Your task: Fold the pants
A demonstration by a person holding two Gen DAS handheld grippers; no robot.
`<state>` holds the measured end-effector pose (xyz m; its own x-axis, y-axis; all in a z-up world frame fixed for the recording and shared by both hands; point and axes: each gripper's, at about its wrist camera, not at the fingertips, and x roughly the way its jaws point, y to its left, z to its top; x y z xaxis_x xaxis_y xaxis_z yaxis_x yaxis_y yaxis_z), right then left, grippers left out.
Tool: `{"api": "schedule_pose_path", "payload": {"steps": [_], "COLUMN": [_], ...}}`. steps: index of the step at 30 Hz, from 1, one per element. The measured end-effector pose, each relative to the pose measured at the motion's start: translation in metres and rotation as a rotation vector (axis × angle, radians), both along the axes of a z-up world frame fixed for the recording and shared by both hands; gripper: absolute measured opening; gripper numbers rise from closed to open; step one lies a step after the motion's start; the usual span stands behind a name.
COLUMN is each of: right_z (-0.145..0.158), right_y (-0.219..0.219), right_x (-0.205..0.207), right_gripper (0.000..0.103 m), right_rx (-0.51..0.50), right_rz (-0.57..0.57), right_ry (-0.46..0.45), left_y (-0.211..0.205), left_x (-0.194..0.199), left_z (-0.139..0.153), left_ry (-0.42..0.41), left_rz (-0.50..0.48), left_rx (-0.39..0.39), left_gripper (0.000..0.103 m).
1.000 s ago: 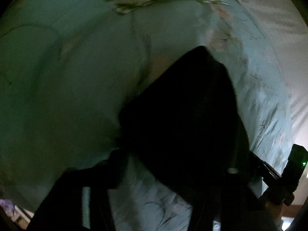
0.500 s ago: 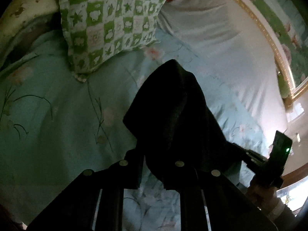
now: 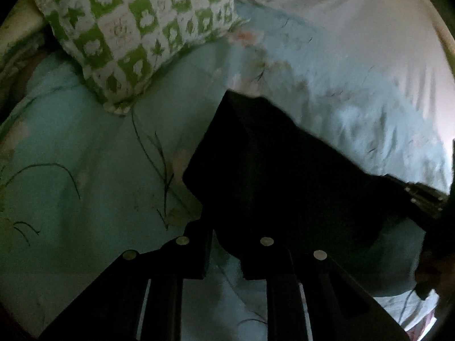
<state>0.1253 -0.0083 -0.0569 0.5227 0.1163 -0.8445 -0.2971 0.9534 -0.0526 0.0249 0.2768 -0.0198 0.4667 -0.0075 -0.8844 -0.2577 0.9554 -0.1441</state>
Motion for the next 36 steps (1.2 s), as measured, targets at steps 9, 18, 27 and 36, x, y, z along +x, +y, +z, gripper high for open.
{"api": "schedule_pose_path", "payload": {"steps": [9, 18, 27, 36], "right_z": [0.022, 0.058, 0.052, 0.032], "right_y": [-0.038, -0.113, -0.180, -0.238], "right_x": [-0.021, -0.103, -0.204, -0.280], "right_gripper": [0.031, 0.032, 0.033, 0.036], "right_rx": [0.050, 0.235, 0.303, 0.429], "right_rz": [-0.198, -0.392, -0.624, -0.868], "right_ry": [-0.038, -0.089, -0.080, -0.062], "left_y": [0.020, -0.027, -0.156, -0.278], "left_x": [-0.017, -0.007, 0.030, 0.030], "left_z": [0.014, 0.064, 0.063, 0.056], "left_ry": [0.024, -0.093, -0.065, -0.015], "left_rz": [0.083, -0.078, -0.429, -0.740], "left_rx": [0.056, 0.052, 0.056, 0.058], "left_gripper": [0.047, 0.056, 0.064, 0.070]}}
